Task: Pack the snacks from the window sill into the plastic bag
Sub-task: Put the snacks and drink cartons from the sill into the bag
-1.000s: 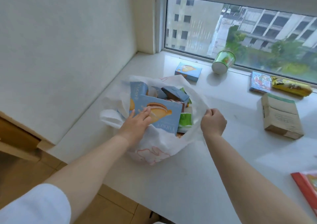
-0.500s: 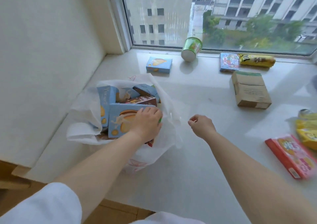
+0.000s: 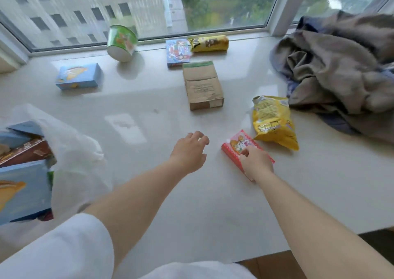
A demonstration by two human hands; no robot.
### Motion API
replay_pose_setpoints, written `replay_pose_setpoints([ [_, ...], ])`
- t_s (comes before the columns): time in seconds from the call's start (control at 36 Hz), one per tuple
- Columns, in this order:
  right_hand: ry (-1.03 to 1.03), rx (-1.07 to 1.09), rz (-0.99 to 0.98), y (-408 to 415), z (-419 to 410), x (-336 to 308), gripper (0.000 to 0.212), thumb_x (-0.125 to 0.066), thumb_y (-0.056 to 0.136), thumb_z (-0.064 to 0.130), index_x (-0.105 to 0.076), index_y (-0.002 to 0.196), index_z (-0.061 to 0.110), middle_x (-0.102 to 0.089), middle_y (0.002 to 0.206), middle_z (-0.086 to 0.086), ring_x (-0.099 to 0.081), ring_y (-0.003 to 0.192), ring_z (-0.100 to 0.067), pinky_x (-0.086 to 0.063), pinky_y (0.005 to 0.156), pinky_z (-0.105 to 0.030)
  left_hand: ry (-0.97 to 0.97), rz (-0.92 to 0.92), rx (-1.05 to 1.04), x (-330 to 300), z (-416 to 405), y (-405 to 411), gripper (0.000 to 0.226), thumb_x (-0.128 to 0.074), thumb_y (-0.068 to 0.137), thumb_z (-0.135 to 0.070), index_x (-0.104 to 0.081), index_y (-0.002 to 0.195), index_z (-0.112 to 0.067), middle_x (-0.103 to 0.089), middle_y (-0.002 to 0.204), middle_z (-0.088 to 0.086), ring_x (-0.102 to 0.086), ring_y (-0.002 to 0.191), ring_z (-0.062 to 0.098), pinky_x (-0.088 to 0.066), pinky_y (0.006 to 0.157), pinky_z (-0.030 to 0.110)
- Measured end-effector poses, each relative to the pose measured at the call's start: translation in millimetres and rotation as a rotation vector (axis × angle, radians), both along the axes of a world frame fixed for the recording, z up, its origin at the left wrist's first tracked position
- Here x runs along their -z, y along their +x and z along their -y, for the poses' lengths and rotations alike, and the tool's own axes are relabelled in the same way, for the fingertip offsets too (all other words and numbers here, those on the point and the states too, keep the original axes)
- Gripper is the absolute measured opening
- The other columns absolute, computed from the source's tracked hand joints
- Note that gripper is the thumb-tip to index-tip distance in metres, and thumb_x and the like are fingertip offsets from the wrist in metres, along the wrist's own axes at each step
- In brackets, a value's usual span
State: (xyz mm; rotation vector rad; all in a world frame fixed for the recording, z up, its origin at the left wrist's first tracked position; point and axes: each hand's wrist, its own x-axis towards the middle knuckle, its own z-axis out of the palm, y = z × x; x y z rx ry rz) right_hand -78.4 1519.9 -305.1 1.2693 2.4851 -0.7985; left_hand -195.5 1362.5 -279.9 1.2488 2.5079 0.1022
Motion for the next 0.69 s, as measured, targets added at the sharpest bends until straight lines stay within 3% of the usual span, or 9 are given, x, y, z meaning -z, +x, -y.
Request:
replay_pose_setpoints([
  [0.19,0.106,0.145,-0.093,15,-93,10,0.029,-0.048,0.089,0.016,-0.057,0.117,0.014,-0.052,0.124,-0.009,-0.05,0.114,-0.027,-0.043,0.088,-0.035,-0.19,0.004,0.284,34,-98,18,0.056,-0.055,0.089,-0.028,-0.035,0.141,-0.025,-0.035,0.145,-0.003,-0.032,0.134,0.02,-0.032,0.107,0.037],
  [0.31,0.162,0.195,-0.088,1,-138,18,0.041,-0.053,0.087,0.021,-0.048,0.127,0.014,-0.045,0.131,-0.011,-0.04,0.122,-0.029,-0.037,0.099,-0.039,-0.302,-0.003,0.486,53,-136,22,0.074,-0.062,0.085,-0.028,-0.022,0.147,-0.032,-0.016,0.156,-0.004,-0.01,0.145,0.02,-0.015,0.116,0.049],
  [0.44,0.16,0.204,-0.011,-30,-176,30,0.068,-0.061,0.082,0.043,-0.034,0.139,0.018,-0.038,0.138,-0.01,-0.034,0.128,-0.03,-0.034,0.101,-0.042,-0.463,-0.134,0.884,77,-169,28,0.092,-0.062,0.084,-0.024,0.001,0.149,-0.039,0.01,0.159,0.007,0.011,0.145,0.03,0.002,0.115,0.058],
  [0.5,0.12,0.236,0.03,-44,-187,35,0.08,-0.063,0.078,0.051,-0.028,0.143,0.018,-0.035,0.142,-0.011,-0.033,0.13,-0.031,-0.034,0.102,-0.044,-0.466,-0.143,0.899,85,-177,26,0.097,-0.064,0.083,-0.025,0.007,0.148,-0.039,0.01,0.158,0.011,0.009,0.145,0.033,0.006,0.113,0.057],
  [0.61,-0.028,0.318,0.138,-65,-202,45,0.109,-0.064,0.068,0.068,-0.011,0.149,0.019,-0.032,0.145,-0.013,-0.033,0.132,-0.032,-0.033,0.103,-0.047,-0.408,-0.143,0.808,96,-182,9,0.109,-0.072,0.072,-0.037,0.008,0.146,-0.044,-0.014,0.152,0.014,-0.016,0.139,0.035,-0.009,0.113,0.059],
  [0.69,-0.08,0.315,0.222,-74,-201,54,0.124,-0.068,0.062,0.071,0.003,0.15,0.02,-0.029,0.146,-0.016,-0.034,0.133,-0.033,-0.033,0.104,-0.049,-0.407,-0.146,0.645,99,-171,-7,0.113,-0.072,0.07,-0.044,0.013,0.144,-0.046,-0.018,0.147,0.011,-0.021,0.134,0.033,-0.015,0.111,0.056],
])
